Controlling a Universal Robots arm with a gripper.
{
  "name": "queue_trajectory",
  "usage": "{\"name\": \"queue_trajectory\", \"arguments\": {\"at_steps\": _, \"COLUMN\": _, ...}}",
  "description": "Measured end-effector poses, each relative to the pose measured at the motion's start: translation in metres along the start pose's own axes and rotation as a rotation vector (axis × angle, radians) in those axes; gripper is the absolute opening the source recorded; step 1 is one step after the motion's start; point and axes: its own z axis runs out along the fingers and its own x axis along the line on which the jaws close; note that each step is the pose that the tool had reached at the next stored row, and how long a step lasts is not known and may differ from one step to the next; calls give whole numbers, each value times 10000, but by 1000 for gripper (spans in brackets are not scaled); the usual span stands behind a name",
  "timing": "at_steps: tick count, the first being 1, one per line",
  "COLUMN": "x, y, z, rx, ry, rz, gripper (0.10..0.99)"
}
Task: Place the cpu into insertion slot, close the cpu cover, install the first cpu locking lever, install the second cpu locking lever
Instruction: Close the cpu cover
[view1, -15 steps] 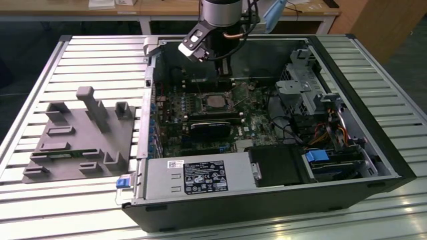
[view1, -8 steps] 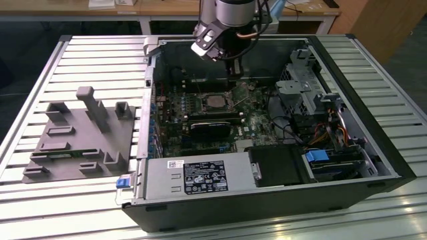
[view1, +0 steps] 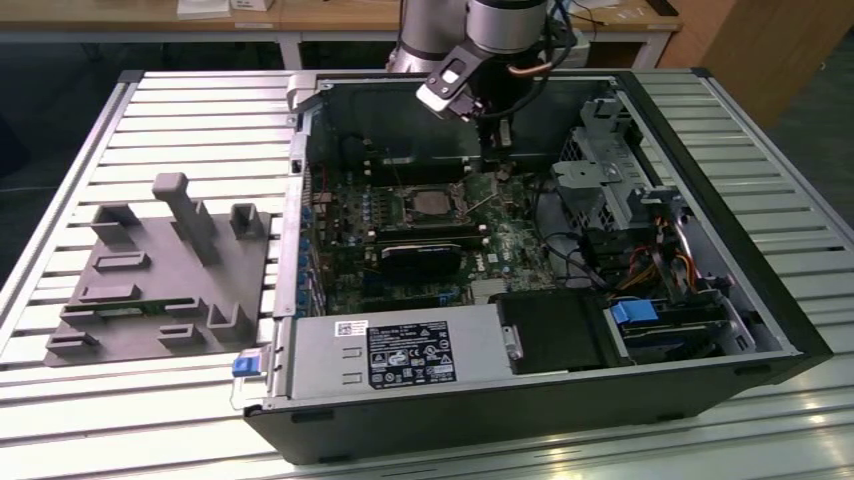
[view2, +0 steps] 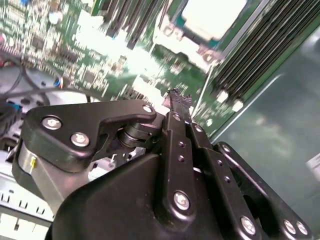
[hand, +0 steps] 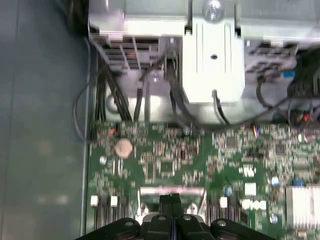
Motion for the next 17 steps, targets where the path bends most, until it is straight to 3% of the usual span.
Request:
{"name": "queue_trajectory", "arguments": {"at_steps": 2, "x": 0, "y": 75, "z": 5, "rx": 1, "ry": -1, "rz": 1, "gripper": 102}}
{"name": "queue_trajectory", "arguments": {"at_steps": 3, "x": 0, "y": 156, "z": 12, "rx": 1, "ry": 0, "rz": 1, "gripper": 102}}
{"name": "queue_trajectory", "arguments": {"at_steps": 7, "x": 1, "y": 250, "z": 19, "rx": 4, "ry": 0, "rz": 0, "gripper": 102}}
{"name": "queue_trajectory", "arguments": {"at_steps": 11, "x": 1, "y": 283, "z": 44, "rx": 17, "ry": -2, "rz": -2, "gripper": 102}}
{"name": "queue_trajectory", "arguments": {"at_steps": 17, "x": 2, "y": 284, "z": 149, "rx": 47, "ry": -3, "rz": -2, "gripper": 102}}
